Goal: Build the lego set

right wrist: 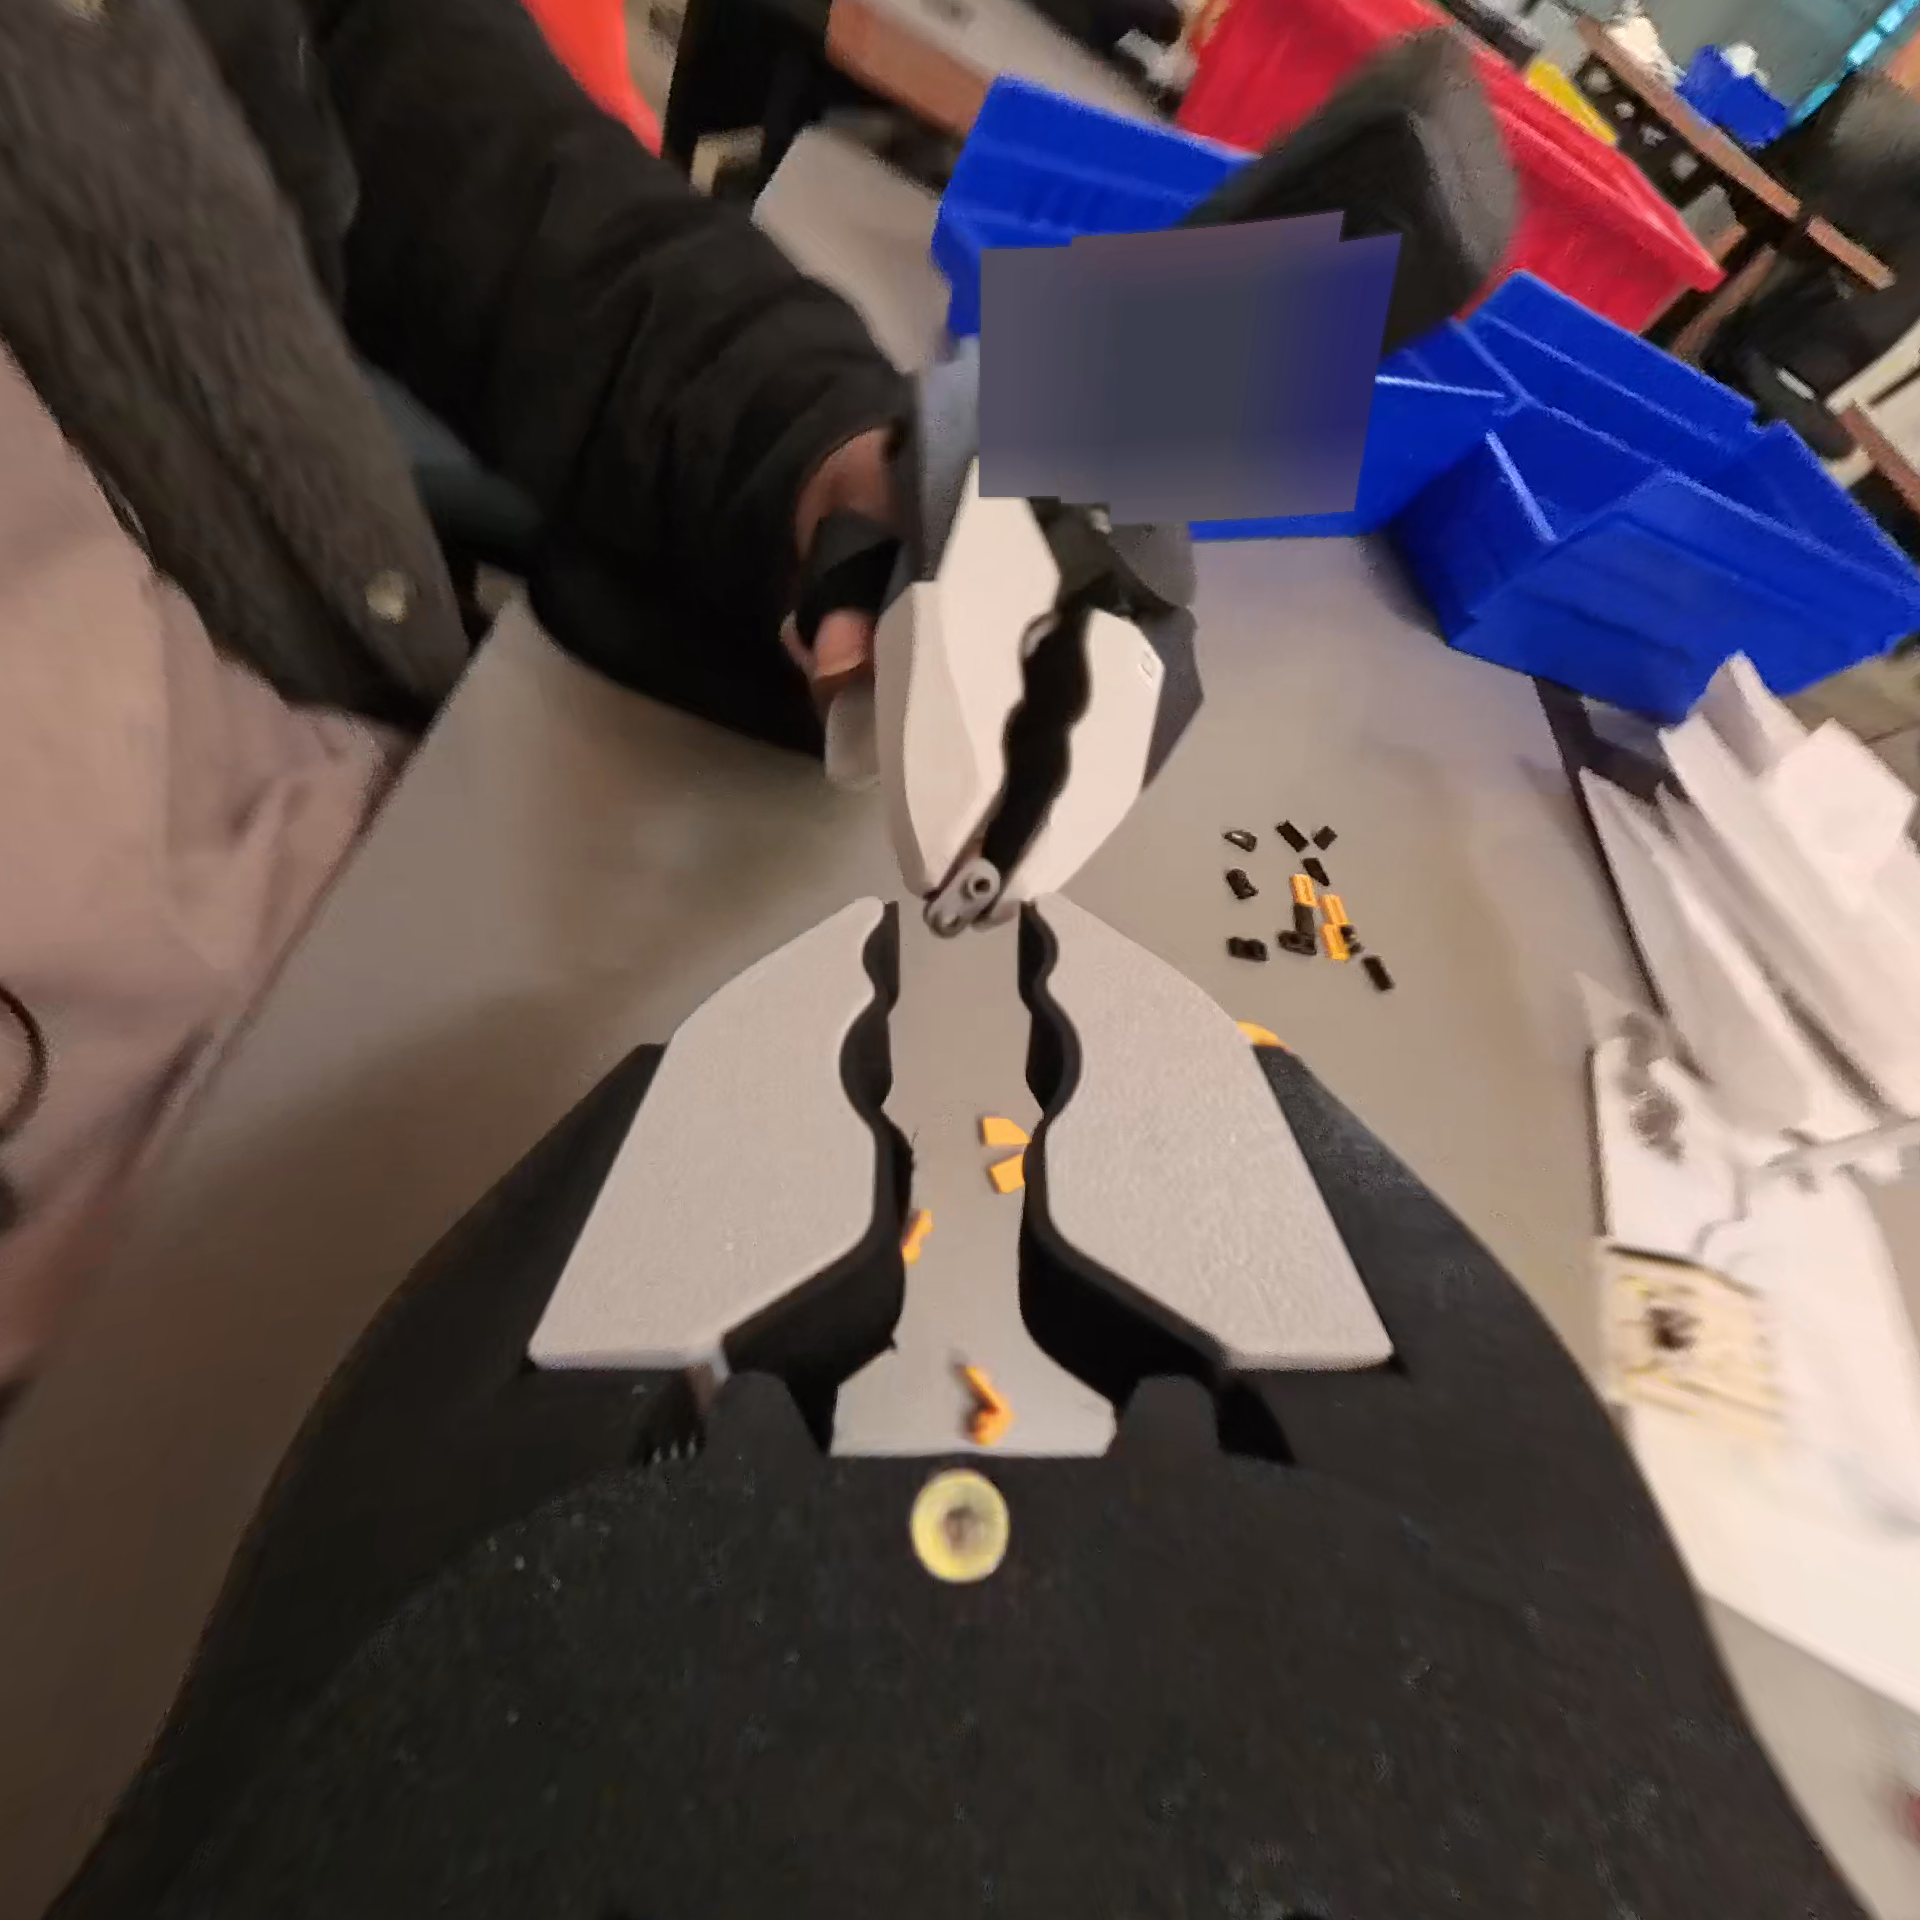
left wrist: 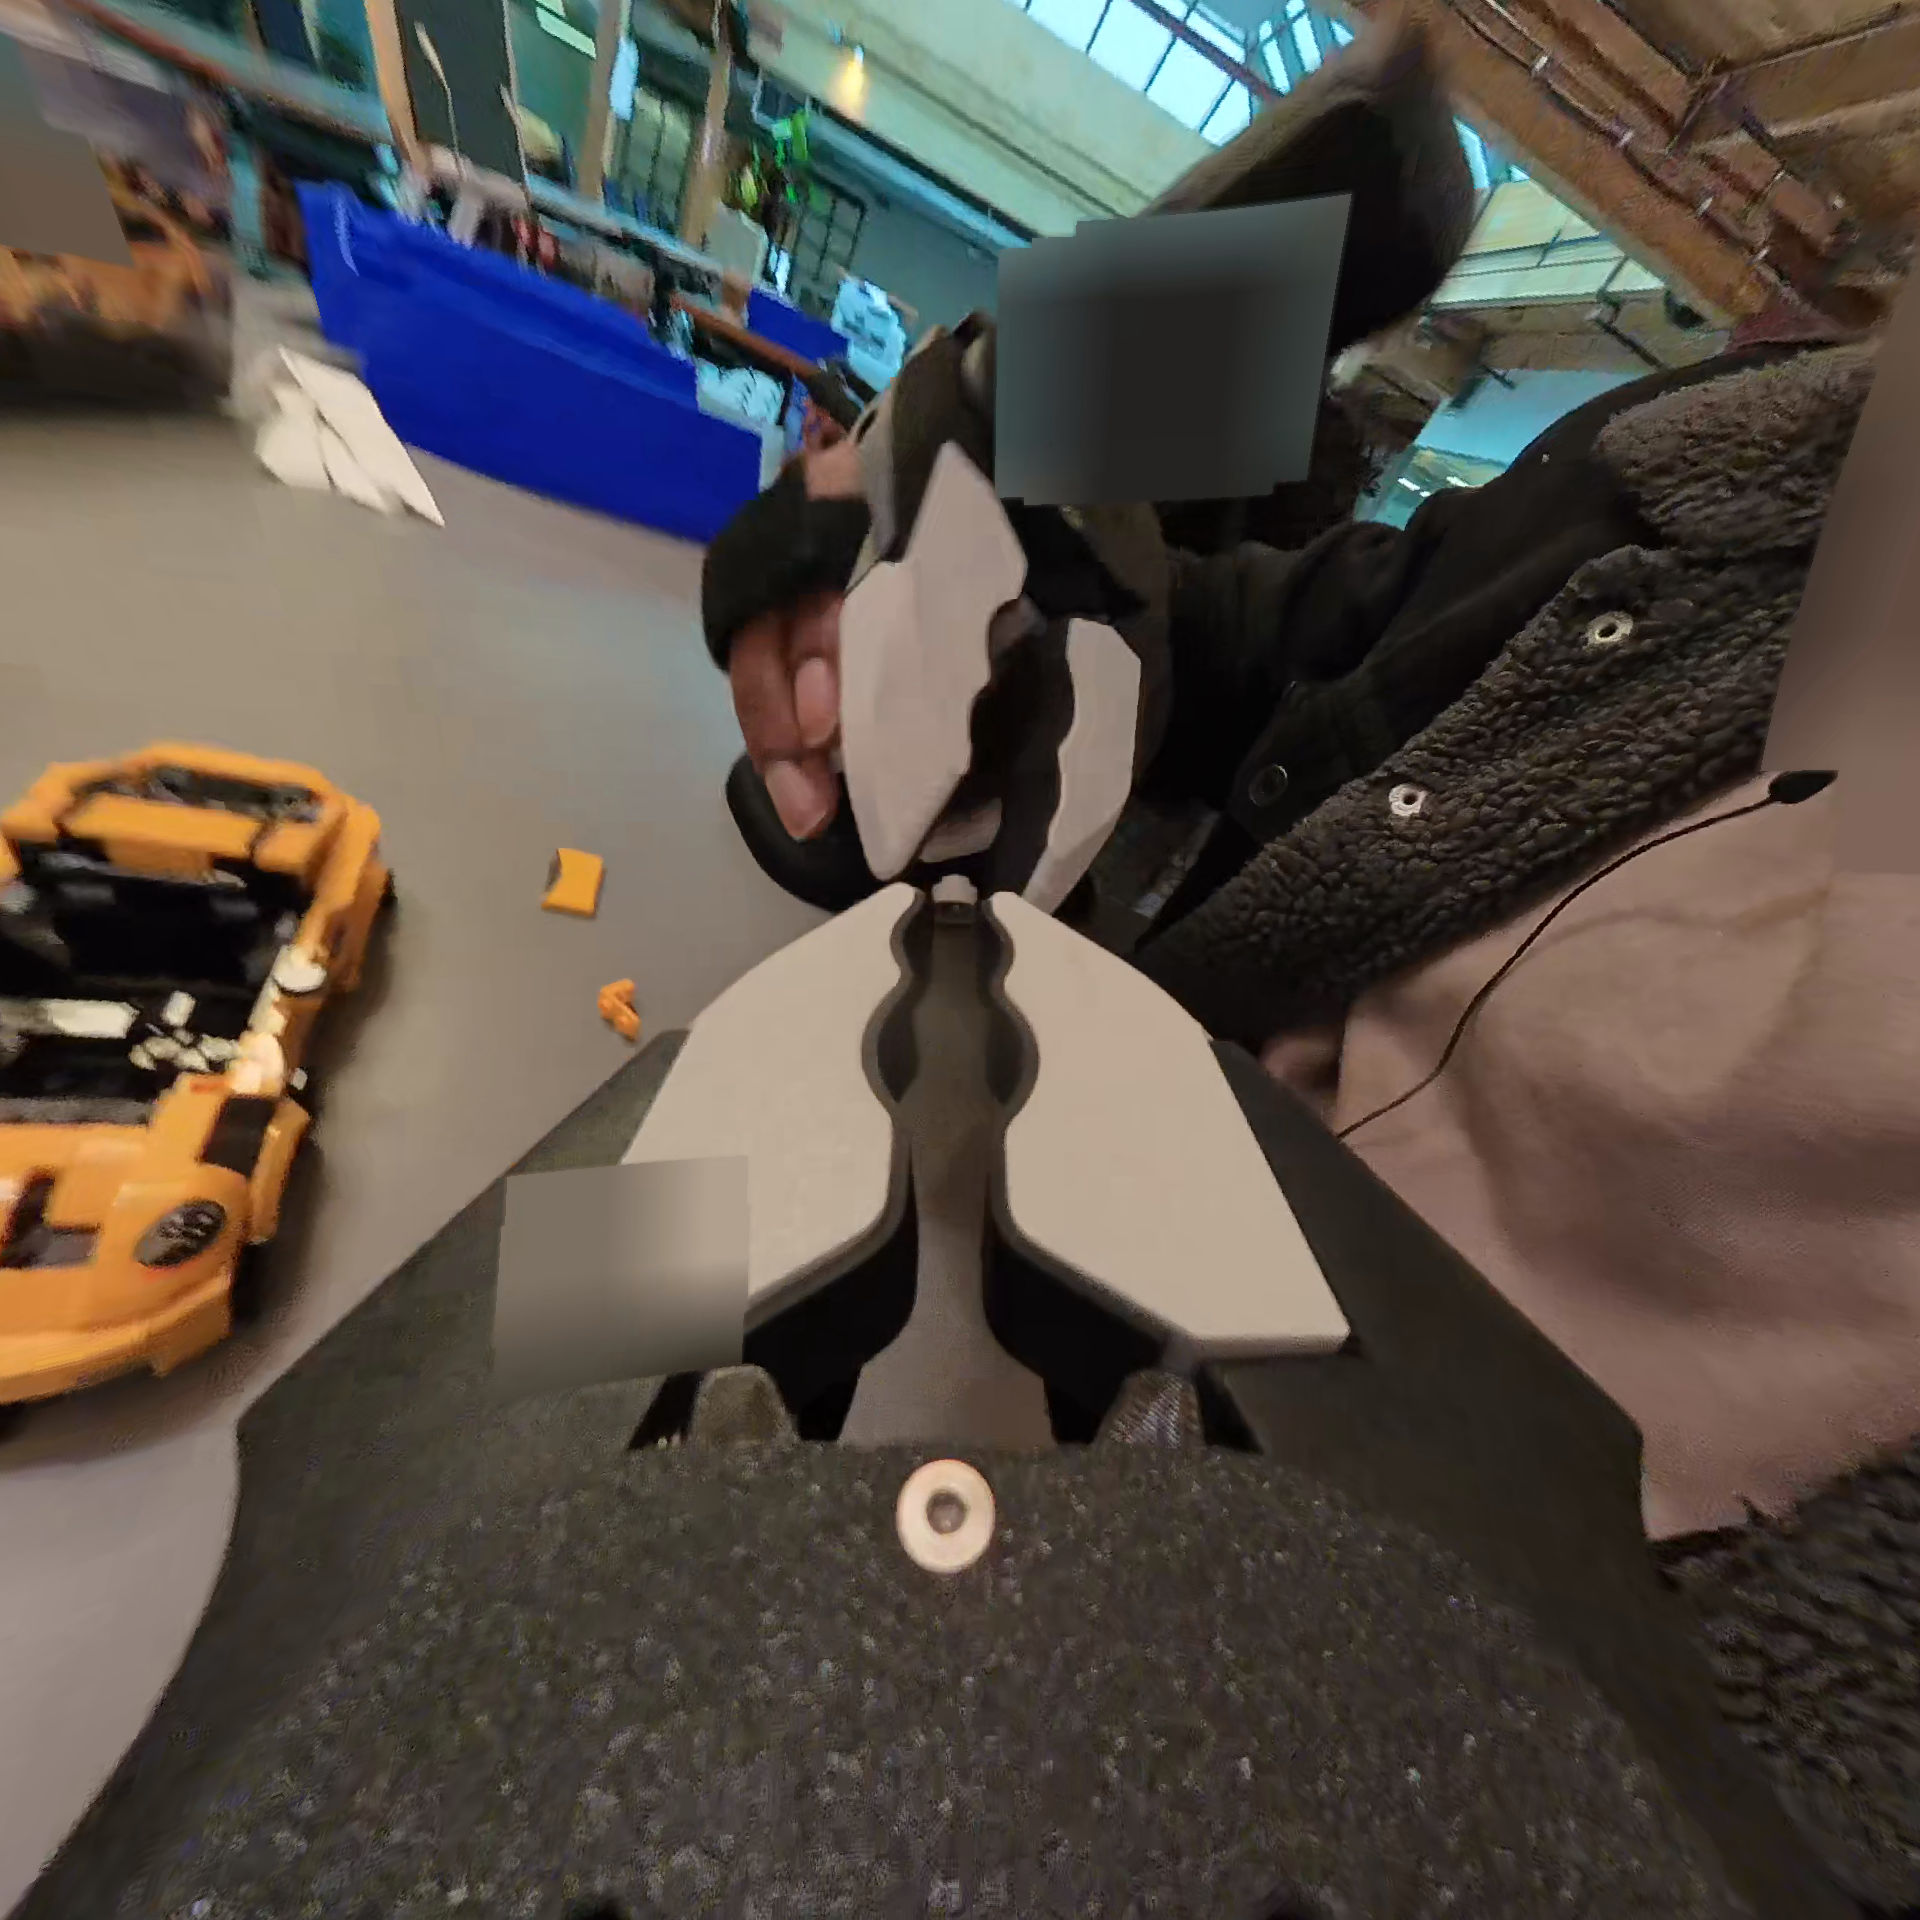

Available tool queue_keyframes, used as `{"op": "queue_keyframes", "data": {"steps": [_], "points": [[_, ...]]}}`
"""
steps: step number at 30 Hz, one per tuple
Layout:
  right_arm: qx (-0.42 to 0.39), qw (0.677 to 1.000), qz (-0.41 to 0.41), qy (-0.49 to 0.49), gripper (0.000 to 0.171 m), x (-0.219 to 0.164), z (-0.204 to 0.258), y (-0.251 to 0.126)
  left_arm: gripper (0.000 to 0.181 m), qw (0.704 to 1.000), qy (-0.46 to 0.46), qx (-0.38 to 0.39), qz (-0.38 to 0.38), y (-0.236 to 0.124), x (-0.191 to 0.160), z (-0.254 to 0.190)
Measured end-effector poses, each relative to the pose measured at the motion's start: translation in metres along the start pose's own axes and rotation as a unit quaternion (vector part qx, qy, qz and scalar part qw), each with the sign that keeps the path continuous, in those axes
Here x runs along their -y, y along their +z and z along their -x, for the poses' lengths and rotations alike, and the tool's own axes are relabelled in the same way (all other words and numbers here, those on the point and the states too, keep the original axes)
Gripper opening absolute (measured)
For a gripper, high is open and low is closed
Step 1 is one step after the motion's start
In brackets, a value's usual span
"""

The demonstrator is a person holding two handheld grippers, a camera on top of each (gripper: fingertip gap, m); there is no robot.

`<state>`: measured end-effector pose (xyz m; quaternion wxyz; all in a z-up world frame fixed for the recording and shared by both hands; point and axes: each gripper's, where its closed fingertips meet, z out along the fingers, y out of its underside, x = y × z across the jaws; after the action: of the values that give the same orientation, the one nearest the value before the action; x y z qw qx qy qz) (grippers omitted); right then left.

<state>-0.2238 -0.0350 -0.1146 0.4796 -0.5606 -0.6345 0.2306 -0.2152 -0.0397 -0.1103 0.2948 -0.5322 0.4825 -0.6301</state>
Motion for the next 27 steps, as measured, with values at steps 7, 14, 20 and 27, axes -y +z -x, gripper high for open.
{"op": "queue_keyframes", "data": {"steps": [7, 14, 20, 27], "points": [[0.000, 0.986, -0.076, 0.149, 0.012, 0.011, 0.001, -0.011, 0.007, 0.993, 0.111, 0.034, -0.026, 0.000, 0.010, -0.008], [0.019, 0.984, -0.079, 0.157, 0.007, 0.014, 0.006, -0.009, 0.007, 0.990, 0.133, 0.029, -0.023, 0.002, 0.008, -0.013], [0.024, 0.990, 0.001, 0.142, 0.007, -0.015, 0.011, -0.002, 0.011, 0.982, 0.150, 0.081, 0.076, 0.001, -0.015, 0.006], [0.060, 0.978, 0.176, 0.100, 0.007, -0.079, 0.030, 0.021, 0.020, 0.928, 0.168, 0.166, 0.287, -0.009, -0.075, 0.043]]}}
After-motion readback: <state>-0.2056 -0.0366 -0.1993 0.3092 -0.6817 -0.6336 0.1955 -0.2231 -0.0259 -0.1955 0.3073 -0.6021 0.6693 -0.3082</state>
